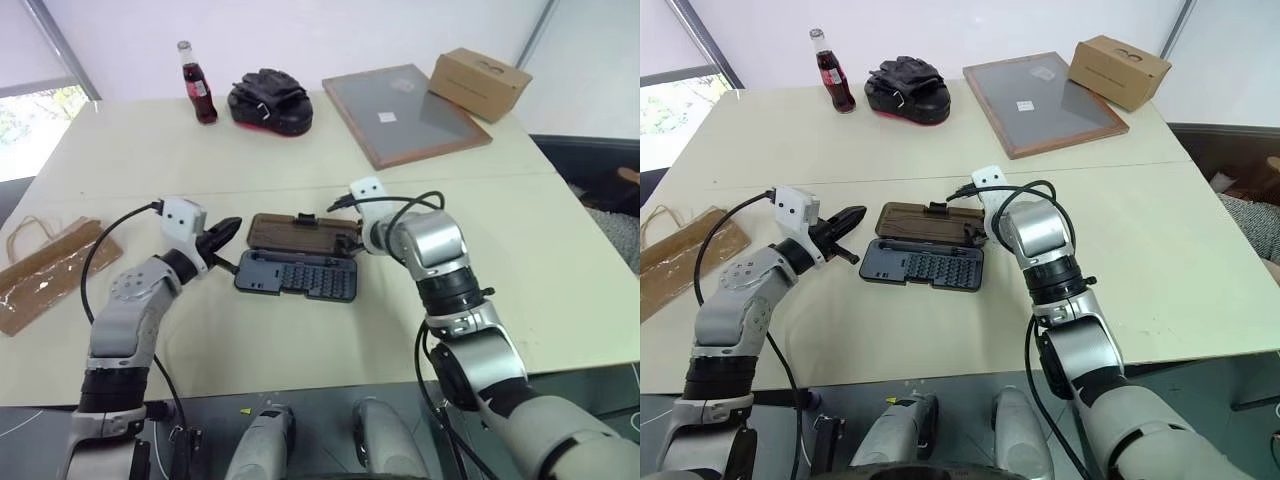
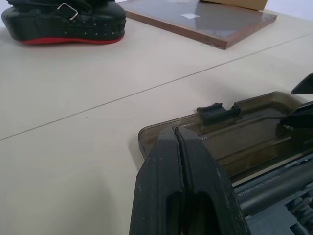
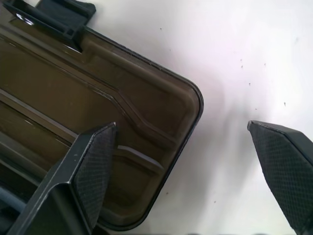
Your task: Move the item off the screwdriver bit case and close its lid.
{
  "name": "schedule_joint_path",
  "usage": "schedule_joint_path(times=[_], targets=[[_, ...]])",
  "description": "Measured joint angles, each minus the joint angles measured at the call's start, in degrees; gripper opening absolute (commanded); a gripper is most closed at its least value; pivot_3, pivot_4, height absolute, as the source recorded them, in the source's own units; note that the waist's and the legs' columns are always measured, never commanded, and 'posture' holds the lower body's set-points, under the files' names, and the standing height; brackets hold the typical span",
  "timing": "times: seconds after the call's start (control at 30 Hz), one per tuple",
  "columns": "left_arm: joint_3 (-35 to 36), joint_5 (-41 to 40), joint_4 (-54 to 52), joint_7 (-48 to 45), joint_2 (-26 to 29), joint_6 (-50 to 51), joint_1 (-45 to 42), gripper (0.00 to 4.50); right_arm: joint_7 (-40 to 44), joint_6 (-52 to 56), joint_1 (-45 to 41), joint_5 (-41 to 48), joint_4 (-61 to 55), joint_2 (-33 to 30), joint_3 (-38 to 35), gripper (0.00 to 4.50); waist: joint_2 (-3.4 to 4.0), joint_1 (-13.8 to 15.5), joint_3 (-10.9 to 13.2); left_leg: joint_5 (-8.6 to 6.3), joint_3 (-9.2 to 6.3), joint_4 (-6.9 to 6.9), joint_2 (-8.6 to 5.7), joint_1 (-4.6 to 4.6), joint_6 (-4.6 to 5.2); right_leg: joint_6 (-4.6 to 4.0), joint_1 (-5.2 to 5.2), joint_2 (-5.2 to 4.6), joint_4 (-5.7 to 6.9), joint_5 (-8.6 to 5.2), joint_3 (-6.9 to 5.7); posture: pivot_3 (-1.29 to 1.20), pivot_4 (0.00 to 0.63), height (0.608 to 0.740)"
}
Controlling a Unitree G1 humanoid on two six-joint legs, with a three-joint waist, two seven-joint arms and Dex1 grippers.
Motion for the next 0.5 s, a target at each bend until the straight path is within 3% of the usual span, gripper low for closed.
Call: schedule_joint_path(times=[0.07, 0.13, 0.17, 0.3, 0.5], targets=[[0.00, 0.00, -0.02, 0.01, -0.03, 0.00, 0.00, 0.00, -0.68, 1.99, -0.01, 0.16, -0.59, 0.76, -1.71, 3.58, 0.00, 0.03, 0.00, 0.00, -0.01, 0.00, 0.00, 0.00, 0.00, 0.00, 0.00, 0.00, 0.00, 0.00, 0.00, 0.00, 0.150, 0.740], [0.00, 0.00, -0.02, 0.02, -0.05, 0.00, 0.00, 0.00, -1.28, 3.48, -0.11, 0.19, -1.06, 1.30, -2.65, 2.60, 0.00, 0.03, 0.00, 0.00, -0.01, 0.00, 0.00, 0.00, 0.00, 0.00, 0.00, 0.00, 0.00, 0.00, 0.00, 0.00, 0.150, 0.740], [0.00, 0.00, -0.02, 0.03, -0.09, 0.00, 0.00, 0.00, -1.72, 4.52, -0.24, 0.22, -1.36, 1.62, -3.35, 1.83, 0.00, 0.03, 0.00, 0.00, -0.01, 0.00, 0.00, 0.00, 0.00, 0.00, 0.01, 0.00, 0.00, 0.00, 0.00, 0.00, 0.150, 0.740], [-0.04, 0.02, -0.01, 0.04, -0.17, 0.00, 0.00, 0.00, -2.83, 6.27, -0.56, 0.47, -2.15, 2.34, -4.53, 0.03, -0.01, 0.03, -0.01, 0.00, -0.01, 0.01, 0.00, 0.00, 0.00, 0.00, 0.02, -0.01, 0.00, 0.00, -0.01, 0.00, 0.150, 0.740], [-0.15, 0.05, 0.00, 0.18, -0.39, -0.01, 0.00, 0.00, -3.35, 9.09, -1.20, 1.12, -2.66, 3.18, -5.75, 0.03, -0.02, 0.16, -0.03, 0.00, -0.01, 0.02, -0.02, 0.01, 0.00, 0.00, 0.07, -0.02, -0.02, 0.00, -0.06, 0.00, 0.150, 0.740]])
